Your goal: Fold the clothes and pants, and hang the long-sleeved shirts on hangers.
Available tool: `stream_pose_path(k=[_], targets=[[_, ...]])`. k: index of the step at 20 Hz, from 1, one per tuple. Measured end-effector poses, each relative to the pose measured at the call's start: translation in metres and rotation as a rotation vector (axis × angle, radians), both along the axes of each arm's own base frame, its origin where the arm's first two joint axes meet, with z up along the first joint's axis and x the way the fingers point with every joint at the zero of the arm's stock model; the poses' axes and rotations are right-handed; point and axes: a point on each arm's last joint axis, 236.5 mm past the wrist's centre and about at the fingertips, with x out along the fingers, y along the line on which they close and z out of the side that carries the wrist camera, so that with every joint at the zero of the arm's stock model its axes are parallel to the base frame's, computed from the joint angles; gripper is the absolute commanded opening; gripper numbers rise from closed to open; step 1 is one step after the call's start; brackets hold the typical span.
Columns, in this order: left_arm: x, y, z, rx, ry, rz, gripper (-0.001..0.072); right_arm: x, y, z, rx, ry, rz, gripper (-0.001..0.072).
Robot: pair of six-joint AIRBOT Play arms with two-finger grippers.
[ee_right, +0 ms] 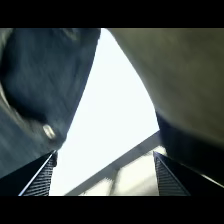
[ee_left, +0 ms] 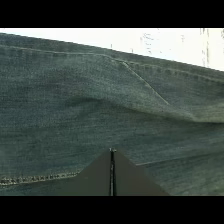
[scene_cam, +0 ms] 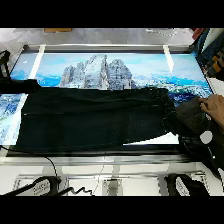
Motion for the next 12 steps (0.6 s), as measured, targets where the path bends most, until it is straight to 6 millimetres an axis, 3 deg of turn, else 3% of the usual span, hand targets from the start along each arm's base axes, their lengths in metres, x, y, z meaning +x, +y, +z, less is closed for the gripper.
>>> stream_pose_path(k=[3,4,6,7,12], targets=[[0.000,0.007,-0.001,0.002,0.000,0.014,0.0022,0.027,0.003,-0.016,0.069,-0.071,-0.087,0.0638],[0.000,0.010,-0.002,0.006,0.002,0.020,0.0022,0.036,0.002,-0.020,0.085,-0.095,-0.115,0.0596],[-0.002,0.019,-0.005,0.035,0.012,0.032,0.0022,0.051,-0.002,-0.026,0.106,-0.141,-0.170,0.0415],[-0.004,0.025,-0.008,0.060,0.021,0.036,0.0022,0.058,-0.005,-0.026,0.106,-0.168,-0.190,0.0372],[-0.029,0.075,-0.032,0.298,0.147,0.049,0.0022,0.078,-0.017,-0.021,0.044,-0.254,-0.157,0.0370]])
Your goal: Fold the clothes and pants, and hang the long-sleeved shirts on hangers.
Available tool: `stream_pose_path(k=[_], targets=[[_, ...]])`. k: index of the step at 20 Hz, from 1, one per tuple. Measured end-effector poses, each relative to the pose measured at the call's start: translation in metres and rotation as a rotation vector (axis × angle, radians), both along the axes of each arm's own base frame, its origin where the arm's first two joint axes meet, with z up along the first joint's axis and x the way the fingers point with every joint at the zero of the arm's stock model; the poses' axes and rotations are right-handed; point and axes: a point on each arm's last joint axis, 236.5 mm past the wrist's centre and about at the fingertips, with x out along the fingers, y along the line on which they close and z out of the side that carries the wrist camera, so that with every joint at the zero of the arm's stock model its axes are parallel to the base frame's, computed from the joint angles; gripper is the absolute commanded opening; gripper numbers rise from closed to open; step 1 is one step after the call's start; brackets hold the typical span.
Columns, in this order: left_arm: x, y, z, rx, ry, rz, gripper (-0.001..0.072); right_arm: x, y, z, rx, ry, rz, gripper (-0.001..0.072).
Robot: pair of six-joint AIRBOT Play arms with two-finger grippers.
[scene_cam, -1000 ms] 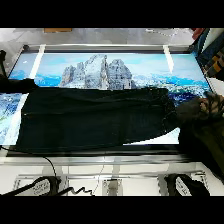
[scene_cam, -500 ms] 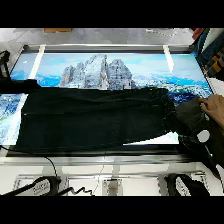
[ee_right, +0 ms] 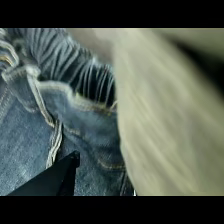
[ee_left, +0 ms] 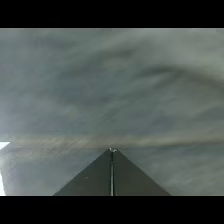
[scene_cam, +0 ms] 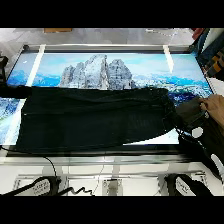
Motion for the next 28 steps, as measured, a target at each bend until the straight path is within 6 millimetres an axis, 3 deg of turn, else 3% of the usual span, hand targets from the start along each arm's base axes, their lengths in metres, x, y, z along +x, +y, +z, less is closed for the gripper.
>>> stream_pose_path(k=[1,2,3,9,13,14,16,21,28], targets=[[-0.008,0.010,-0.005,0.040,0.036,0.004,0.0022,0.002,-0.001,0.001,-0.008,-0.007,0.004,0.0342],[-0.017,0.020,-0.011,0.074,0.078,0.010,0.0022,0.003,-0.002,0.001,-0.015,-0.011,0.010,0.0232],[-0.028,0.028,-0.019,0.093,0.124,0.023,0.0022,0.004,-0.002,0.002,-0.021,-0.015,0.013,0.0184],[-0.110,0.056,-0.075,0.007,0.382,0.180,0.0022,0.002,0.000,0.000,-0.022,0.000,0.033,0.0176],[-0.152,0.063,-0.091,-0.098,0.426,0.272,0.0035,0.000,0.001,-0.001,-0.020,0.007,0.039,0.0176],[-0.161,0.067,-0.094,-0.122,0.430,0.303,0.0106,0.000,0.001,-0.001,-0.020,0.007,0.039,0.0176],[-0.180,0.071,-0.104,-0.187,0.435,0.359,0.0640,0.000,0.002,-0.001,-0.020,0.007,0.040,0.0176],[-0.225,0.056,-0.141,-0.399,0.466,0.480,0.0649,0.001,0.001,-0.001,-0.021,0.006,0.040,0.0175],[-0.250,0.044,-0.182,-0.548,0.410,0.655,0.0645,0.000,0.000,-0.002,-0.036,0.010,0.050,0.0176]])
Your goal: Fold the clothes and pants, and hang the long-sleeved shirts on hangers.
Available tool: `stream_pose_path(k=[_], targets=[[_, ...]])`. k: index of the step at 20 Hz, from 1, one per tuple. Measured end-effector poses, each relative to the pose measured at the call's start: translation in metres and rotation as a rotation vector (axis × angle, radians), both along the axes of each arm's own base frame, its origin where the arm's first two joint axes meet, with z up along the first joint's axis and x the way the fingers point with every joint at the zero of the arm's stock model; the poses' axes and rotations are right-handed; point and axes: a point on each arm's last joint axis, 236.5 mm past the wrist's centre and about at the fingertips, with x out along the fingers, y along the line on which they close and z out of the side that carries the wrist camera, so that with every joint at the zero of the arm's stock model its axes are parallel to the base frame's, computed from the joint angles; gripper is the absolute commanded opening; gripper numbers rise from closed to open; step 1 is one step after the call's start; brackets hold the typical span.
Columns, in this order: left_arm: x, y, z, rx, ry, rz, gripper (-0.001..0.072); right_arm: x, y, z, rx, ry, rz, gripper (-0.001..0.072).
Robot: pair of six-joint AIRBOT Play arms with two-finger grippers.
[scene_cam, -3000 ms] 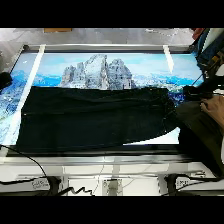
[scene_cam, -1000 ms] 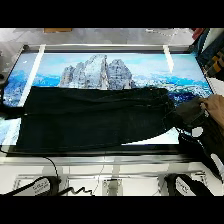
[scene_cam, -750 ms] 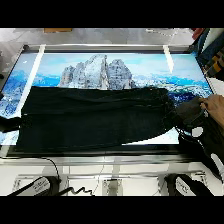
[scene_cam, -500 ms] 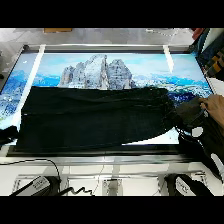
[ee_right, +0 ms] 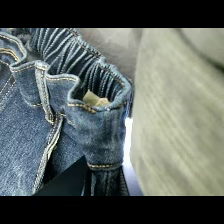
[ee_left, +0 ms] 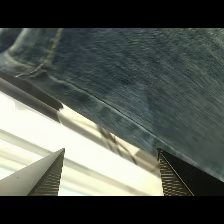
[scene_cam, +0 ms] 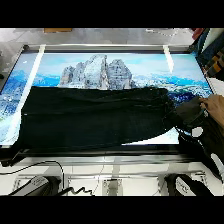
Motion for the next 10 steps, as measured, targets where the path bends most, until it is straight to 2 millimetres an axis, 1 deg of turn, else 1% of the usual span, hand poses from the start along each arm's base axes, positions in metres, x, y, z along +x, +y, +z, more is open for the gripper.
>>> stream_pose_path(k=[3,4,5,6,7,8,9,10], targets=[[0.006,0.007,-0.007,0.027,-0.036,0.057,0.0645,-0.001,0.000,0.000,-0.006,0.003,0.007,0.0172],[0.012,0.013,-0.007,0.047,-0.063,0.087,0.0643,-0.001,0.000,-0.001,-0.014,0.006,0.019,0.0092],[0.020,0.021,-0.007,0.074,-0.095,0.121,0.0642,-0.002,0.001,-0.001,-0.027,0.012,0.041,0.0030],[0.025,0.026,-0.007,0.090,-0.115,0.145,0.0576,-0.003,0.002,-0.002,-0.040,0.022,0.069,0.0030],[0.030,0.033,-0.006,0.112,-0.137,0.171,0.0375,-0.004,0.004,-0.002,-0.054,0.033,0.103,0.0030],[0.034,0.040,-0.006,0.132,-0.155,0.194,0.0143,-0.006,0.006,-0.003,-0.064,0.048,0.137,0.0030],[0.041,0.043,-0.003,0.132,-0.183,0.225,0.0025,-0.009,0.009,-0.003,-0.066,0.068,0.172,0.0030],[0.050,0.046,0.002,0.127,-0.222,0.259,0.0023,-0.010,0.012,-0.002,-0.069,0.084,0.202,0.0030]])
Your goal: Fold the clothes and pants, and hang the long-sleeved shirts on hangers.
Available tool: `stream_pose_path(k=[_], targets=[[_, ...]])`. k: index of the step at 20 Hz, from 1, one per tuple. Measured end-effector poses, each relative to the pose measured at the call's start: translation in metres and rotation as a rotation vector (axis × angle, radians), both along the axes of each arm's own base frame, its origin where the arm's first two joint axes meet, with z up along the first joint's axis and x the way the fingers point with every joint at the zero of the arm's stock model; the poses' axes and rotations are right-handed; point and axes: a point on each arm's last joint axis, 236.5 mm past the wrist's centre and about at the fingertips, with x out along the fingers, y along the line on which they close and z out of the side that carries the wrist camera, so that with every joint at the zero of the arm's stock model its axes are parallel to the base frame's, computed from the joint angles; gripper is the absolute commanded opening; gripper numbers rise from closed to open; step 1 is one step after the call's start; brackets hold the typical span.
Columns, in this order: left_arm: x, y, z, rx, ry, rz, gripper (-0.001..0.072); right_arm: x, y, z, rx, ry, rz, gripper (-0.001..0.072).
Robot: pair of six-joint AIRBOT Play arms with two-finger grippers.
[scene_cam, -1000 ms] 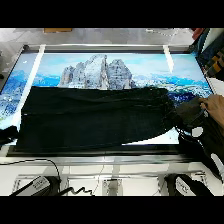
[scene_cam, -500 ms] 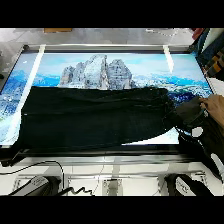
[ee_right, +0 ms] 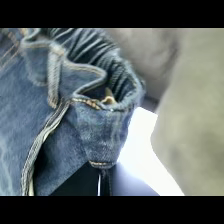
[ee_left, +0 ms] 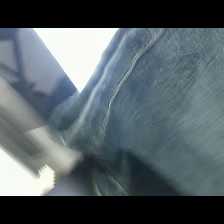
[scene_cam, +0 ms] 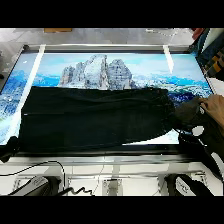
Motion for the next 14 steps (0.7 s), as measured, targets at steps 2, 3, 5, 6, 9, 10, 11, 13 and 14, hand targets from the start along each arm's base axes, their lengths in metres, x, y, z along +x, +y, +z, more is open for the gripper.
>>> stream_pose_path(k=[2,3,5,6,9,10,11,13,14], targets=[[0.017,0.006,0.013,-0.011,-0.078,0.061,0.0023,-0.002,0.004,0.008,-0.009,0.023,0.056,0.0030],[0.027,0.009,0.024,-0.017,-0.131,0.090,0.0022,-0.003,0.005,0.015,-0.018,0.025,0.081,0.0030],[0.046,0.019,0.055,0.014,-0.234,0.110,0.0022,-0.001,0.006,0.035,-0.041,0.009,0.119,0.0030],[0.053,0.024,0.072,0.042,-0.279,0.113,0.0022,-0.001,0.007,0.047,-0.053,-0.002,0.136,0.0030],[0.063,0.036,0.124,0.161,-0.383,0.104,0.0021,-0.011,0.009,0.083,-0.094,-0.016,0.188,0.0029],[0.062,0.038,0.137,0.202,-0.400,0.102,0.0021,-0.019,0.009,0.093,-0.112,-0.013,0.204,0.0029],[0.060,0.042,0.147,0.245,-0.410,0.100,0.0021,-0.027,0.010,0.101,-0.129,-0.004,0.218,0.0029],[0.055,0.045,0.157,0.307,-0.399,0.082,0.0021,-0.049,0.010,0.115,-0.163,0.019,0.237,0.0029],[0.053,0.046,0.159,0.327,-0.393,0.077,0.0020,-0.062,0.010,0.121,-0.176,0.032,0.240,0.0029]])
